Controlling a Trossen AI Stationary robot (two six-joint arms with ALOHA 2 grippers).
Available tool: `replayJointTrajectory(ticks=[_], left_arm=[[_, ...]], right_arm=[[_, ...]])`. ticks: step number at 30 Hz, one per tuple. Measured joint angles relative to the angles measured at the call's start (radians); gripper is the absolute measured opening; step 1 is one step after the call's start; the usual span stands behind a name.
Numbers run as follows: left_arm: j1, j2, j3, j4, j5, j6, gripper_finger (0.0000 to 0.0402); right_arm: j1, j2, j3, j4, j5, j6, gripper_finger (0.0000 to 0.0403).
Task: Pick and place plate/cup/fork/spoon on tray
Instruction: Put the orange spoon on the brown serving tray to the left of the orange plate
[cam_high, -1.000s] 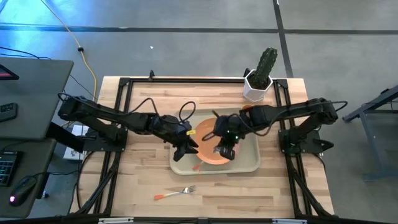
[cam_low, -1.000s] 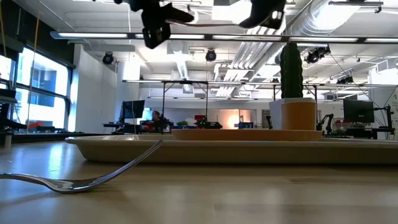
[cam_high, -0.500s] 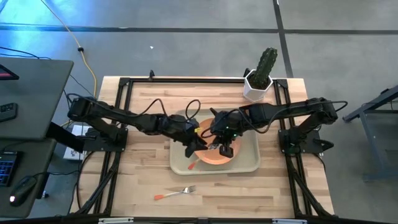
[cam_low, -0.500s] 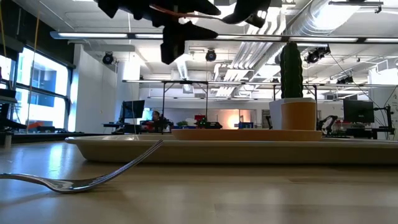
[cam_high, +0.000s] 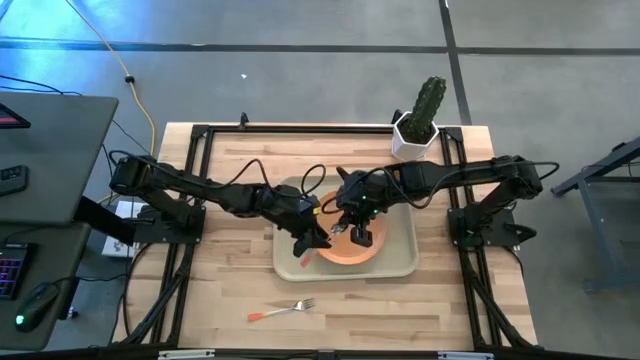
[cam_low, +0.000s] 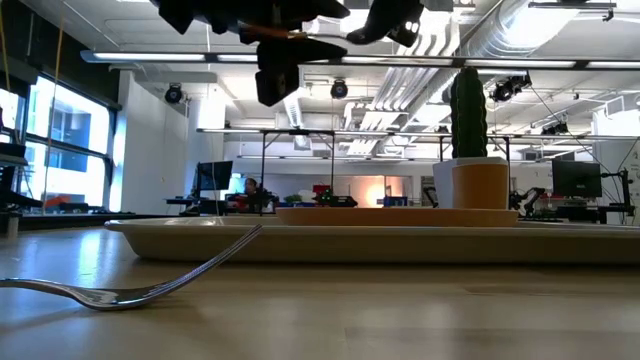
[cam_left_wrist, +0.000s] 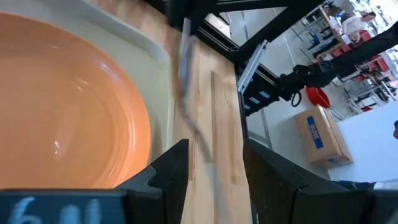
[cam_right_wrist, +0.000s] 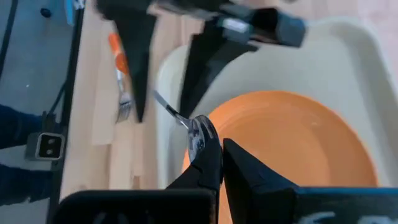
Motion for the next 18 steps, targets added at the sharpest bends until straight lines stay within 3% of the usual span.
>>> replayJointTrajectory(ticks=[7,13,18], left_arm=[[0.008,0.0,0.0,-0.001,0.0,-0.008,0.0106],[0.034,0.0,0.0,-0.011,0.011,-0.051,0.0016],[0.054,0.0,0.0,-0.027,-0.044,-0.133,0.0005]], right_arm=[[-0.007,0.0,0.0,0.028,-0.019,-0.008,0.0],[-0.008,0.0,0.0,0.027,-0.024,0.0,0.0],[-0.034,0.0,0.0,0.024,0.019,0.06,0.0016]])
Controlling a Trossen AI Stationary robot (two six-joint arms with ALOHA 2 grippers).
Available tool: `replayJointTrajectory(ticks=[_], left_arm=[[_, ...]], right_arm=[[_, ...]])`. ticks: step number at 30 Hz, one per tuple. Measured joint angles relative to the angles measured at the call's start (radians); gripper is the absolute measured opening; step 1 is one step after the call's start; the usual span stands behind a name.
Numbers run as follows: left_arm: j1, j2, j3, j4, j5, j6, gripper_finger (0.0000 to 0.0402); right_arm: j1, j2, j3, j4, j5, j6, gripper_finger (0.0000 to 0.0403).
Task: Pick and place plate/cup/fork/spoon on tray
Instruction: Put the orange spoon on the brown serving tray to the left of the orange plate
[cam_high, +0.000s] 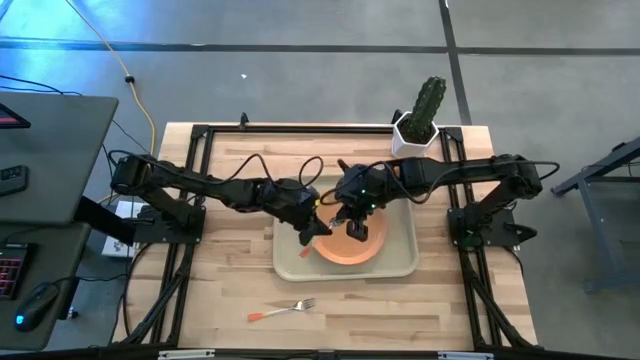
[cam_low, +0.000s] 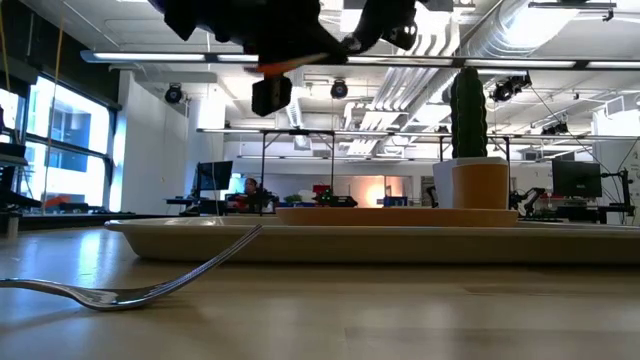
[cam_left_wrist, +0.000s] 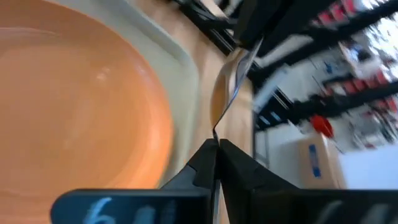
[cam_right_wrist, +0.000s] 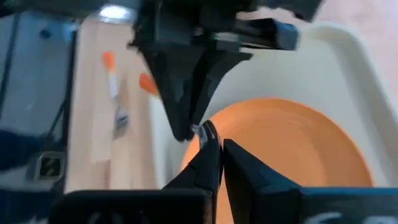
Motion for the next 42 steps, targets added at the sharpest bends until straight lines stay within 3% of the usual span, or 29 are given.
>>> replayJointTrajectory(ticks=[8,15,20,26,35,42], left_arm=[[-0.019,-0.056,0.0,-0.26,-0.316,-0.108,0.0003],[-0.008,-0.072,-0.065,-0.364,-0.372,-0.258,0.0002],[0.004,-0.135,-0.24,-0.236,-0.397,-0.41,0.0001],[0.006,-0.189,-0.396,-0.03,-0.535,-0.576,0.0001],[-0.004,-0.087,-0.407,-0.025,-0.621,-0.643,0.0001],[-0.005,-0.009,-0.406,-0.025,-0.546,-0.655,0.0005]], right_arm=[[-0.051,-0.006,-0.001,-0.048,0.24,0.157,0.0112],[-0.05,-0.006,-0.001,-0.065,0.277,0.184,0.0173],[-0.048,-0.006,-0.001,-0.073,0.293,0.185,0.018],[-0.051,-0.006,-0.001,-0.063,0.294,0.185,0.0181],[-0.104,-0.006,-0.001,-0.057,0.273,0.122,0.0181],[-0.136,-0.005,-0.001,-0.062,0.213,0.112,0.0181]])
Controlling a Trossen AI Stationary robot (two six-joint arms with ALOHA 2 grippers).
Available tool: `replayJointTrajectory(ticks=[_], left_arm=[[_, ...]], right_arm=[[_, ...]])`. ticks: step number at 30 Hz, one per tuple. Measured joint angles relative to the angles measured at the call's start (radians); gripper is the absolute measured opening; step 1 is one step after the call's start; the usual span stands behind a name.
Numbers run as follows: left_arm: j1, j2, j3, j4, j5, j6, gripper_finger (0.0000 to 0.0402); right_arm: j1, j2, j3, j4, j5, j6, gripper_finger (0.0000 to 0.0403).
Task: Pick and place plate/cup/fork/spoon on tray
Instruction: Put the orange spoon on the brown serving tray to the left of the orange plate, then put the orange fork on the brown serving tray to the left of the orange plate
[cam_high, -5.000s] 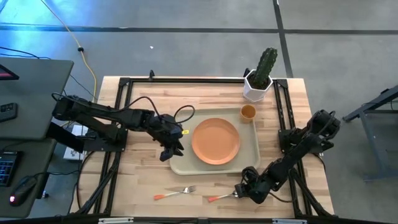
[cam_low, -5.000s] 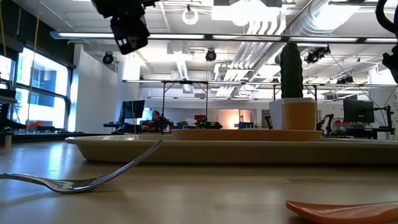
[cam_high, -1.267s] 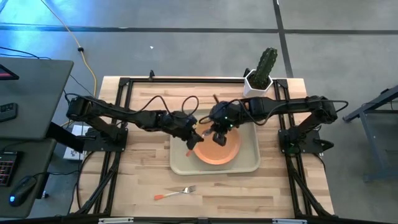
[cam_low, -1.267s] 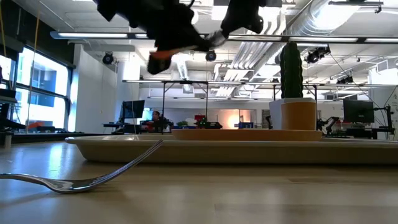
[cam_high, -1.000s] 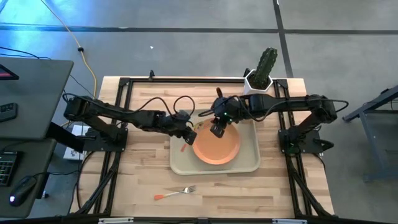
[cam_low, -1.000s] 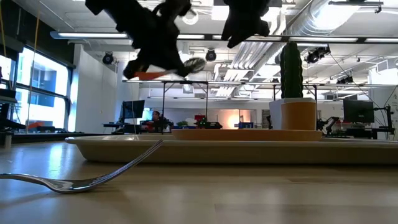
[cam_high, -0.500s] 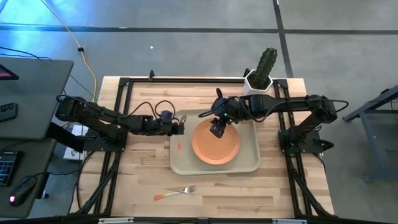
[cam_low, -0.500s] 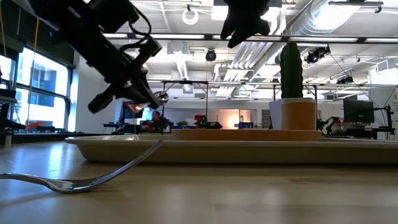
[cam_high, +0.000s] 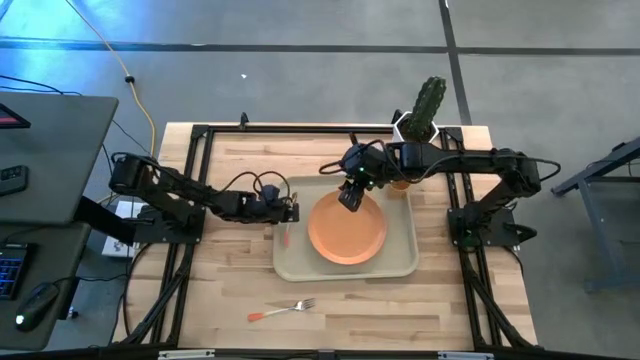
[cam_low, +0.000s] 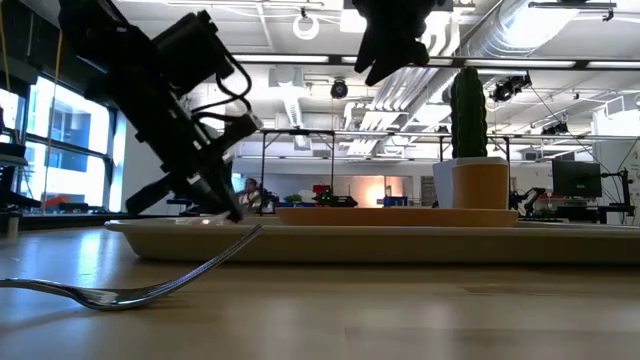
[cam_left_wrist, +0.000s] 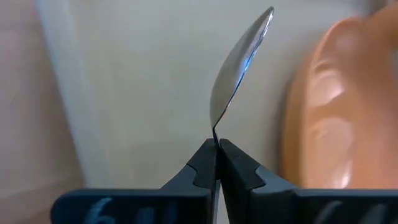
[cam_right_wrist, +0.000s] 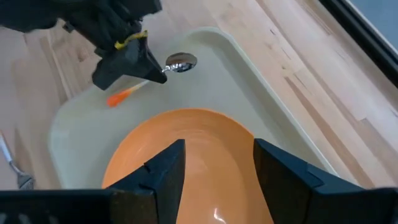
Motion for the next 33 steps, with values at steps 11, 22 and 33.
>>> replayJointTrajectory(ticks=[11,22,33], left_arm=[[0.003,0.007,0.0,-0.002,0.047,0.02,0.0029],[0.003,-0.047,-0.001,-0.014,0.194,0.191,0.0103],[0.042,-0.282,-0.001,-0.083,0.33,0.638,0.0101]], right_arm=[[0.024,0.0,-0.03,-0.031,-0.017,0.06,0.0181],[0.144,0.001,-0.208,0.191,-0.068,0.327,0.0181],[0.445,0.066,-0.301,0.436,0.164,1.043,0.0181]])
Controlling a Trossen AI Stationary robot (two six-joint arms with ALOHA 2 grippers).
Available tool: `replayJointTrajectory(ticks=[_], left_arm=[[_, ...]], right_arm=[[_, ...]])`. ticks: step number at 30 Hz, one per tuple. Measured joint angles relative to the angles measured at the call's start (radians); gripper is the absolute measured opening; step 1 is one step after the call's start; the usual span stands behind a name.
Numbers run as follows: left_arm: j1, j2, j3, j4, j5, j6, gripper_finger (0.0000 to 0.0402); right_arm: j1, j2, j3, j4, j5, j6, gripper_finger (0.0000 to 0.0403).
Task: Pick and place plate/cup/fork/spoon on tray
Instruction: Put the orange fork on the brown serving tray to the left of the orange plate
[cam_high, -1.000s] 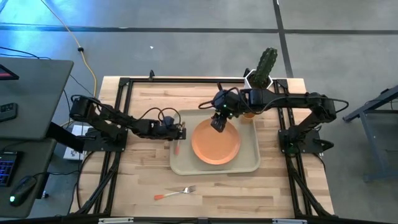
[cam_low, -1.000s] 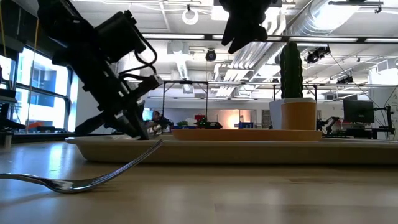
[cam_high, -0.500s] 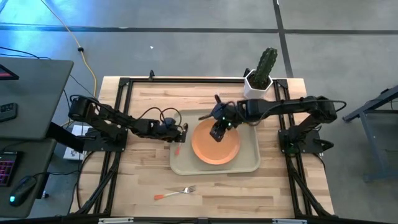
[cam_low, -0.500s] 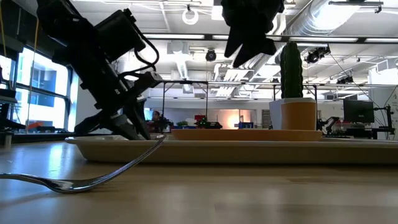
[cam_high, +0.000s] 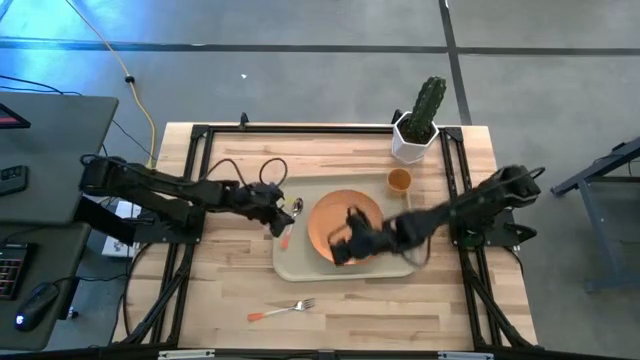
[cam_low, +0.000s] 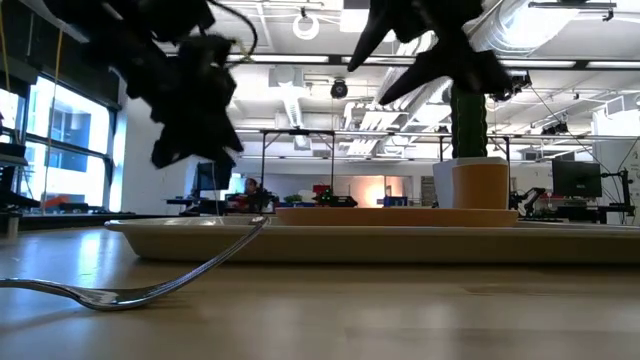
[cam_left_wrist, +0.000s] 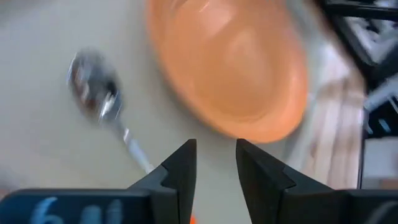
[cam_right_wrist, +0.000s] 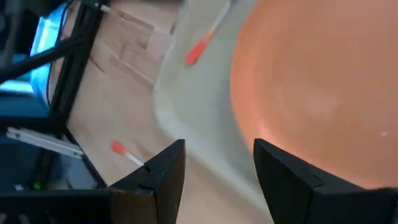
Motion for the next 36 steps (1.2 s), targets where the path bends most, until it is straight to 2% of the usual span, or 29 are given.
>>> replayJointTrajectory(ticks=[3,7,10,14,19,26,32,36], left_arm=[[-0.005,-0.043,0.001,0.004,0.009,0.117,0.0096],[-0.052,-0.065,0.001,0.049,0.065,0.243,0.0091],[-0.115,-0.057,0.001,0.094,0.102,0.341,0.009],[-0.2,-0.025,-0.001,0.074,0.11,0.432,0.009],[-0.257,0.006,-0.001,0.075,0.107,0.448,0.009],[-0.272,0.008,-0.001,0.075,0.106,0.428,0.009],[-0.277,0.006,0.0,0.072,0.106,0.397,0.009],[-0.283,0.005,0.0,0.07,0.108,0.397,0.009]], right_arm=[[0.094,0.064,0.0,0.077,0.052,0.177,0.0181],[0.171,0.157,0.028,0.154,0.06,0.3,0.0181],[0.176,0.236,0.077,0.152,-0.012,0.361,0.0181],[0.171,0.345,0.168,0.147,-0.084,0.33,0.0181],[0.163,0.441,0.27,0.147,-0.1,0.303,0.0181],[0.131,0.519,0.325,0.144,-0.147,0.295,0.0181],[0.101,0.531,0.346,0.089,-0.192,0.261,0.018],[0.084,0.533,0.346,0.067,-0.255,0.258,0.0158]])
